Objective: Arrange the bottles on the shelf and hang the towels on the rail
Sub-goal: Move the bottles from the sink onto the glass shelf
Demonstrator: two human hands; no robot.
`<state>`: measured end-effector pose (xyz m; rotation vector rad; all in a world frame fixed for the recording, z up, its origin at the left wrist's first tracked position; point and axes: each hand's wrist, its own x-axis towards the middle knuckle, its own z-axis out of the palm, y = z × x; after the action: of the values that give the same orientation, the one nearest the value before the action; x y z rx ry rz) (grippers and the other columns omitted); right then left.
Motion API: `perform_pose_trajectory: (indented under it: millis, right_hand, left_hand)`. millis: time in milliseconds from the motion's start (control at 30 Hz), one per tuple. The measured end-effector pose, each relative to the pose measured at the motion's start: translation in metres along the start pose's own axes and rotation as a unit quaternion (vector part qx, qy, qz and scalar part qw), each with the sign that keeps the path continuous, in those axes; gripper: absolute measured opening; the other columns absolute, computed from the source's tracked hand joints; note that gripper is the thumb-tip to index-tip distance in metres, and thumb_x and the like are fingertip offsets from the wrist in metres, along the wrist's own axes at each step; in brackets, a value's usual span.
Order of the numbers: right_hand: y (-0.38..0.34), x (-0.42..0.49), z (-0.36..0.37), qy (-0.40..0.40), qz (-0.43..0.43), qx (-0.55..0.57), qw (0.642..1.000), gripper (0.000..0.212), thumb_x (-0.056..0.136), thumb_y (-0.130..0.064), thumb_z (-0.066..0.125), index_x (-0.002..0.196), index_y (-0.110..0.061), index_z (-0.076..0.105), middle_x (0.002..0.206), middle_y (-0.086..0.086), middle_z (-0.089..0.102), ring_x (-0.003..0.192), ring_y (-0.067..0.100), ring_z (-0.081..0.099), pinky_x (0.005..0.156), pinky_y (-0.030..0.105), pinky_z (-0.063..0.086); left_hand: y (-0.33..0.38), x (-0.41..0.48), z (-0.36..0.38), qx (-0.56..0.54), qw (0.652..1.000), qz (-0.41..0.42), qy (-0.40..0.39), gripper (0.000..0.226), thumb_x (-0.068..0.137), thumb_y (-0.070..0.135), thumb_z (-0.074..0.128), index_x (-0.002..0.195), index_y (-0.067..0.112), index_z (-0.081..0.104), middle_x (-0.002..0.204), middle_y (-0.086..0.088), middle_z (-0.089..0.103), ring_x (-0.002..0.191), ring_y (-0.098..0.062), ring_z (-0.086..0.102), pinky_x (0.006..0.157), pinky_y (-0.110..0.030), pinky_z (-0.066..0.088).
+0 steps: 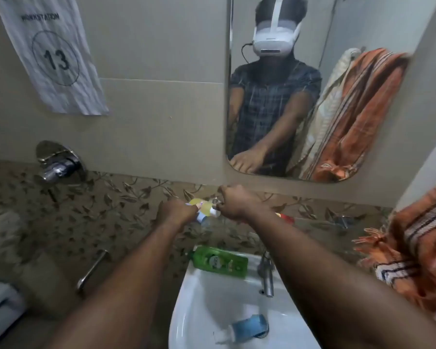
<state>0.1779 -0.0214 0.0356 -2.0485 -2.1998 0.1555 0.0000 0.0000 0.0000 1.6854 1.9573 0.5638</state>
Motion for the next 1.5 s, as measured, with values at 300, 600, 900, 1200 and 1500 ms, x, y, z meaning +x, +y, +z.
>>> perform_pose_trajectory:
  millis: [300,600,900,1200,1500]
  right_hand:
    - [-0.011,0.021,0.037,-0.010,0.006,-0.027,1.000,0.032,0.101,-0.030,0.057,0.128,-0.014,0.061,0.123,0.017,0.070,0.110,0.036,0.065,0.076,0.035,0.042]
    - [-0.037,0.039,0.040,-0.016,0.074,-0.001,0.997,0.028,0.089,-0.032,0.063,0.113,-0.017,0.067,0.115,0.014,0.072,0.103,0.037,0.068,0.090,0.042,0.056]
    - [-0.043,0.040,0.046,-0.005,0.111,0.080,0.991,0.034,0.093,-0.034,0.064,0.119,-0.012,0.062,0.121,0.014,0.069,0.108,0.036,0.067,0.077,0.033,0.041]
    - [-0.041,0.017,0.067,0.113,0.142,0.318,0.930,0.047,0.083,-0.013,0.082,0.122,-0.016,0.055,0.107,0.005,0.065,0.097,0.029,0.064,0.074,0.036,0.050]
    - [-0.053,0.005,0.099,0.187,0.136,0.339,0.912,0.032,0.087,-0.017,0.080,0.104,-0.026,0.054,0.092,-0.004,0.065,0.083,0.019,0.064,0.074,0.047,0.059]
  left_hand:
    - [0.002,0.015,0.016,-0.073,0.994,-0.074,-0.021,0.042,0.057,0.053,0.072,0.086,0.024,0.082,0.086,-0.004,0.079,0.073,-0.026,0.077,0.074,-0.037,0.067]
    - [-0.002,0.038,0.002,0.018,0.997,-0.031,-0.073,0.008,0.070,0.016,0.074,0.074,0.012,0.069,0.085,-0.009,0.075,0.078,-0.027,0.075,0.066,-0.031,0.063]
    - [-0.034,0.054,0.002,-0.061,0.998,0.021,-0.024,0.040,0.080,0.047,0.078,0.105,0.017,0.071,0.105,-0.007,0.076,0.095,-0.034,0.070,0.075,-0.033,0.051]
    - [-0.060,0.039,0.013,-0.207,0.968,0.142,-0.013,0.050,0.077,0.018,0.092,0.109,0.032,0.055,0.109,0.003,0.073,0.097,-0.020,0.070,0.084,-0.038,0.060]
    - [-0.066,0.032,0.020,-0.164,0.971,0.174,0.024,0.047,0.085,0.020,0.085,0.125,0.020,0.059,0.121,-0.003,0.072,0.099,-0.018,0.064,0.086,-0.038,0.058]
